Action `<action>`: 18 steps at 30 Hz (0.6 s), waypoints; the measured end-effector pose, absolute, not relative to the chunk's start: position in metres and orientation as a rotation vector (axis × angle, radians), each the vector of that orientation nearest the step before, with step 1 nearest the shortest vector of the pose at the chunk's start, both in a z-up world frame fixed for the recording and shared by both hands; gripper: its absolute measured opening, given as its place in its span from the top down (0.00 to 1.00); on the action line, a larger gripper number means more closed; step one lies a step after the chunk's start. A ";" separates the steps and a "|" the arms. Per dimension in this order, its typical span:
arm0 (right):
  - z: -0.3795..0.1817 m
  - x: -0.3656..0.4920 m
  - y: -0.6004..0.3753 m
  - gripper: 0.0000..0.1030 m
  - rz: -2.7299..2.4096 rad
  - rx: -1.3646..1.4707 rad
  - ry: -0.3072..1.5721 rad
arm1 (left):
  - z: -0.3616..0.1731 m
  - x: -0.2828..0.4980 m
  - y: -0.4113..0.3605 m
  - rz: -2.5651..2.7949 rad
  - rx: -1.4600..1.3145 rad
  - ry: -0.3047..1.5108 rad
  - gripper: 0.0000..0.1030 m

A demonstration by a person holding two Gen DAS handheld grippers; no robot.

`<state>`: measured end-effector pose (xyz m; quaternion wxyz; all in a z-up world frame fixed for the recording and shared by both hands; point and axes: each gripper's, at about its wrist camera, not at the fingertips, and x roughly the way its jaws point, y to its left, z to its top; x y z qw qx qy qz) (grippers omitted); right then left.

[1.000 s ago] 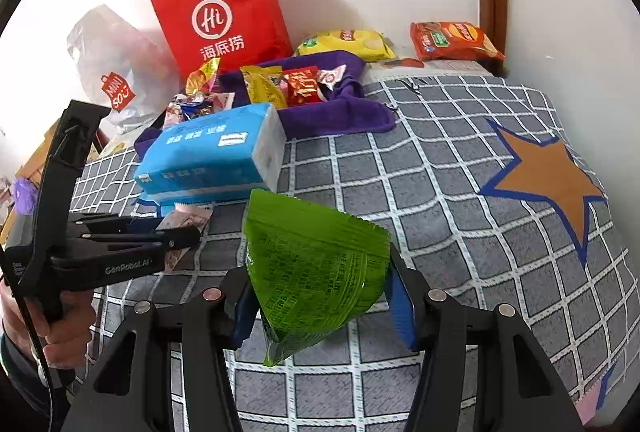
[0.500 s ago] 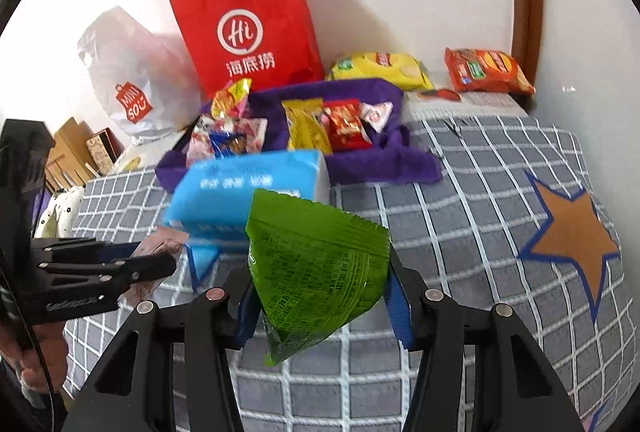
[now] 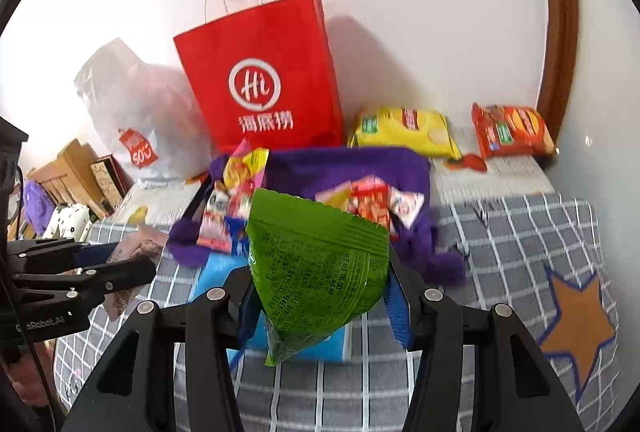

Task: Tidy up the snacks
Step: 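Carry the pink cake with the left onto the towel while the right carries the green pack there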

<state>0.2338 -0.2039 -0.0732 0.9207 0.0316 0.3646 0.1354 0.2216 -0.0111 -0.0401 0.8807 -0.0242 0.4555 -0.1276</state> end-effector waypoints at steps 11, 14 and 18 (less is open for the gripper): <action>-0.051 0.290 -0.195 0.49 0.288 0.082 0.724 | -0.039 0.289 -0.003 -0.279 -0.116 0.931 0.70; -0.052 0.308 -0.190 0.49 0.276 0.075 0.730 | -0.040 0.306 0.001 -0.268 -0.128 0.922 0.70; -0.056 0.329 -0.183 0.49 0.272 0.077 0.734 | -0.042 0.328 0.005 -0.219 -0.100 0.897 0.70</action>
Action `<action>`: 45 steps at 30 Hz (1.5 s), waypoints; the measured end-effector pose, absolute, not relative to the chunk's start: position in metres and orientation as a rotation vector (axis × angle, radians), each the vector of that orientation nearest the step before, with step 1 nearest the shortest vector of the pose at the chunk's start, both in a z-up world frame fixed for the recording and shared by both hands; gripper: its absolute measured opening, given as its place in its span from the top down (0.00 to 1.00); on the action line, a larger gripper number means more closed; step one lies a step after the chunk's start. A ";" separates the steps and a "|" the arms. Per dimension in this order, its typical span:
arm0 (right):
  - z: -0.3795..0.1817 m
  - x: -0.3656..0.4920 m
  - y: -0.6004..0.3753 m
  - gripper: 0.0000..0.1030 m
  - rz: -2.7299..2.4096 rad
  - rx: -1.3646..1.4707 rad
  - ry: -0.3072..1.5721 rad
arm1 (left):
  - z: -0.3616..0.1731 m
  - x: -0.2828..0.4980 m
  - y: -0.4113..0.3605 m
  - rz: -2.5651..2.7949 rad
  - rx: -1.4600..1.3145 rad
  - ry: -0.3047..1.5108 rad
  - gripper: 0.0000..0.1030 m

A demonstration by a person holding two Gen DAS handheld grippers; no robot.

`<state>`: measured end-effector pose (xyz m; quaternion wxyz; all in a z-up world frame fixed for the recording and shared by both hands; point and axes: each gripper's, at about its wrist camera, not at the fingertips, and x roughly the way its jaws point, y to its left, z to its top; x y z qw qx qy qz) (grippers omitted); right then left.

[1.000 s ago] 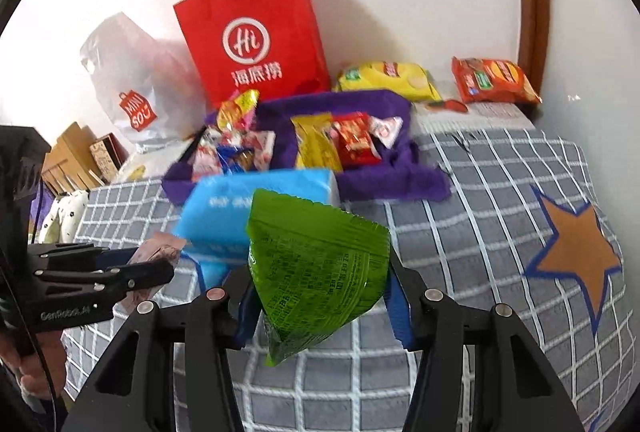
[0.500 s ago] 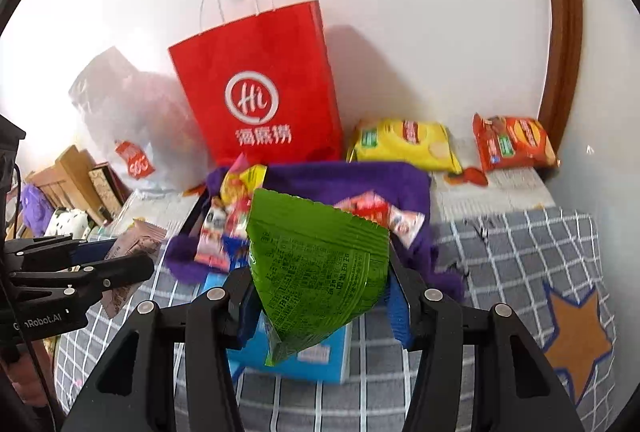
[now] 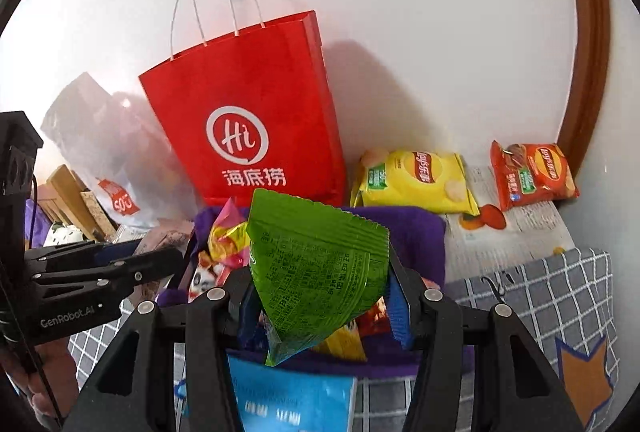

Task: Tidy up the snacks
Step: 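Carry the pink cake with the left onto the towel while the right carries the green pack there, then lower both held snacks onto the purple towel and open both tools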

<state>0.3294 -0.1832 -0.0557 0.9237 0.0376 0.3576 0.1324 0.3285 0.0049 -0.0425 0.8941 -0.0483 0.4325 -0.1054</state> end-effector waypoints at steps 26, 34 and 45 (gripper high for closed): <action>-0.141 0.411 -0.189 0.49 0.186 0.064 0.895 | -0.094 0.368 0.010 -0.266 -0.127 1.005 0.70; -0.141 0.411 -0.189 0.49 0.184 0.065 0.900 | -0.093 0.367 0.010 -0.278 -0.138 1.009 0.70; -0.147 0.413 -0.187 0.46 0.190 0.050 0.926 | -0.103 0.374 0.007 -0.260 -0.147 1.037 0.69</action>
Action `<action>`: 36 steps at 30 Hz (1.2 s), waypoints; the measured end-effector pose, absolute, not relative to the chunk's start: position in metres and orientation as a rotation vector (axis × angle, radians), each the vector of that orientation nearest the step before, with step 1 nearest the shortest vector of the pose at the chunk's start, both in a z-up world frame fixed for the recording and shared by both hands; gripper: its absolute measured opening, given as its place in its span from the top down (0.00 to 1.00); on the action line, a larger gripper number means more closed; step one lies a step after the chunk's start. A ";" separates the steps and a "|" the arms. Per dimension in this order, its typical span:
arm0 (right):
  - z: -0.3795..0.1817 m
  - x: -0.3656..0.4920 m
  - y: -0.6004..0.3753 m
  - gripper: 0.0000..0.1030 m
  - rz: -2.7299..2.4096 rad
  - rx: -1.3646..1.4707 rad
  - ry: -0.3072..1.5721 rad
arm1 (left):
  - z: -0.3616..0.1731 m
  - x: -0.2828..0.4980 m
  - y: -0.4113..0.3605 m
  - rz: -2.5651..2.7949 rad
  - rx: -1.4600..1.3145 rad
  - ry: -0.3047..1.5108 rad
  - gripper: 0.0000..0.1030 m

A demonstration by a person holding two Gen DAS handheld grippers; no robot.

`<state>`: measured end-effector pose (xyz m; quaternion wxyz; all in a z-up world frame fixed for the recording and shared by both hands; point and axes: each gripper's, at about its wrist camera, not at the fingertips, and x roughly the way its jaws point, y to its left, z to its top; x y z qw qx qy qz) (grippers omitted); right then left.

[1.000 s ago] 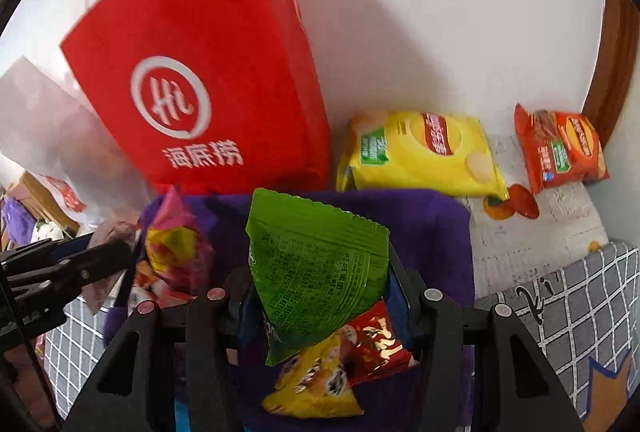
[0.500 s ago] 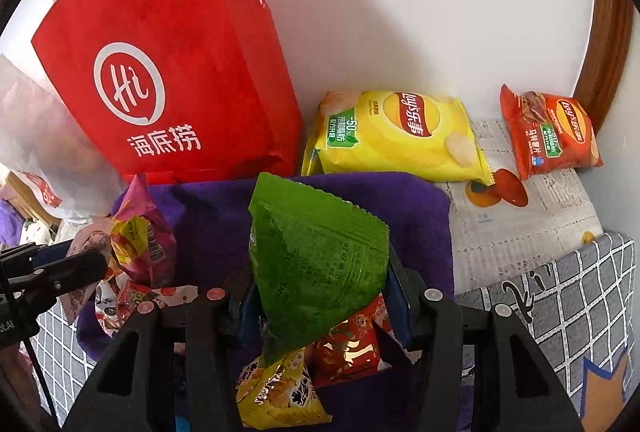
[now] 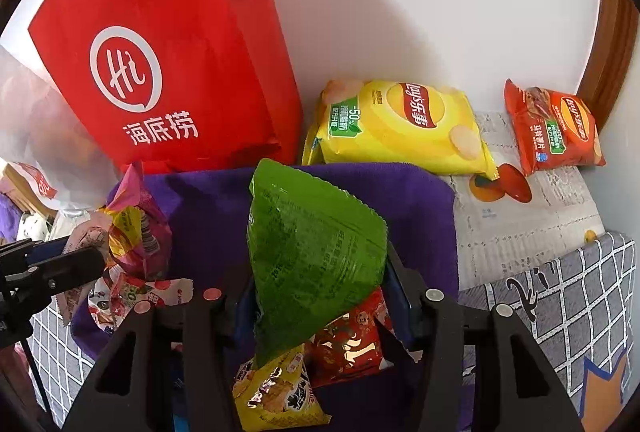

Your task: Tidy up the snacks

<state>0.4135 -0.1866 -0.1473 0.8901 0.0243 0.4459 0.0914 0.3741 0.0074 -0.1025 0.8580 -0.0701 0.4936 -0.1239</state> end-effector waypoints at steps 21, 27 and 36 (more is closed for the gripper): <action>-0.097 0.380 -0.191 0.30 0.158 0.028 0.850 | -0.119 0.379 -0.015 -0.247 -0.144 1.098 0.59; -0.078 0.343 -0.197 0.30 0.149 -0.006 0.838 | -0.100 0.365 -0.018 -0.244 -0.128 1.060 0.37; -0.055 0.271 -0.216 0.30 0.108 0.025 0.807 | -0.057 0.319 -0.030 -0.214 -0.028 0.968 0.32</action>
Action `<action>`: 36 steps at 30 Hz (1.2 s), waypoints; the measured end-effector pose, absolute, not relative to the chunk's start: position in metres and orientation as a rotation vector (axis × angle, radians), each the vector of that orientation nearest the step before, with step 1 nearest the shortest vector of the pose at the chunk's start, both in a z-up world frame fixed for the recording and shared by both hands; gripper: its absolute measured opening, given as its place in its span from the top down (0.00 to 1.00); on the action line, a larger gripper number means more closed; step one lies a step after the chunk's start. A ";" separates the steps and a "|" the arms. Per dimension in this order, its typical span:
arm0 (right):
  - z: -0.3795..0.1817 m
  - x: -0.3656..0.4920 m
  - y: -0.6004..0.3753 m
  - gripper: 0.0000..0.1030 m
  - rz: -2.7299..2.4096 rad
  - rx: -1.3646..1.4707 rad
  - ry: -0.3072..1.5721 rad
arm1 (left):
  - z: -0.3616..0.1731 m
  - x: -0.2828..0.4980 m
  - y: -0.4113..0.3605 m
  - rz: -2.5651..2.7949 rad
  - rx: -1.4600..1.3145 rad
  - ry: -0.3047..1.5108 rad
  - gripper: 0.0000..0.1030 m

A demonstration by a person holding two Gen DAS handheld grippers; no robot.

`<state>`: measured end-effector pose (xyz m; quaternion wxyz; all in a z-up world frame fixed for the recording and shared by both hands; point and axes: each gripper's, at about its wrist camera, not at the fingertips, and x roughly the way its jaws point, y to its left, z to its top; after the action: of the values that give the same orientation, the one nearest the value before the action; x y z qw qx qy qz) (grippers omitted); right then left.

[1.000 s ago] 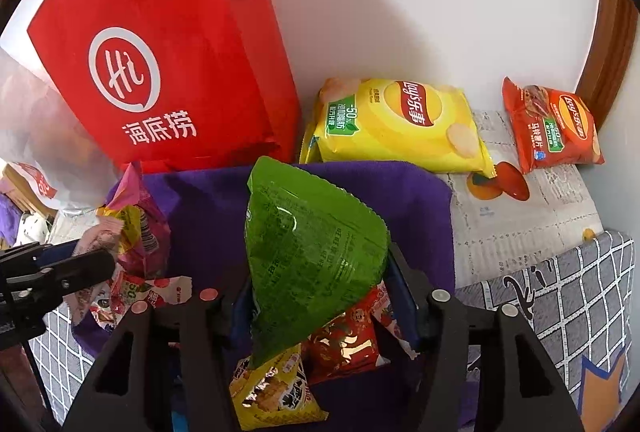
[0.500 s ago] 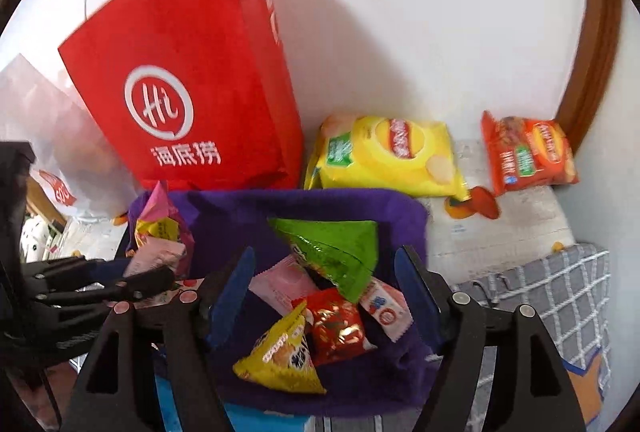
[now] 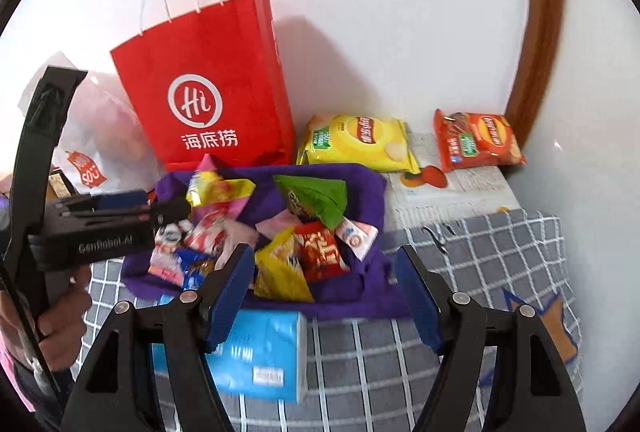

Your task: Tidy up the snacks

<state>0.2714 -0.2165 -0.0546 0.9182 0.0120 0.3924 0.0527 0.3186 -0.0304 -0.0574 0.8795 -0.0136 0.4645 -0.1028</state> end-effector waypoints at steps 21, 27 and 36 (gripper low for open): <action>-0.032 0.125 -0.226 0.06 0.049 0.030 0.721 | -0.020 0.137 -0.028 -0.163 -0.002 0.840 0.11; -0.030 0.090 -0.226 0.06 0.056 0.031 0.719 | -0.014 0.100 -0.024 -0.119 0.000 0.812 0.11; -0.018 0.048 -0.226 0.06 0.082 0.025 0.695 | 0.002 0.065 -0.022 -0.085 -0.006 0.782 0.11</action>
<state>0.0476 -0.2258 -0.0183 0.9394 0.0120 0.3402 0.0403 0.0651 -0.0223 0.0018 0.9237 -0.0030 0.3809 -0.0413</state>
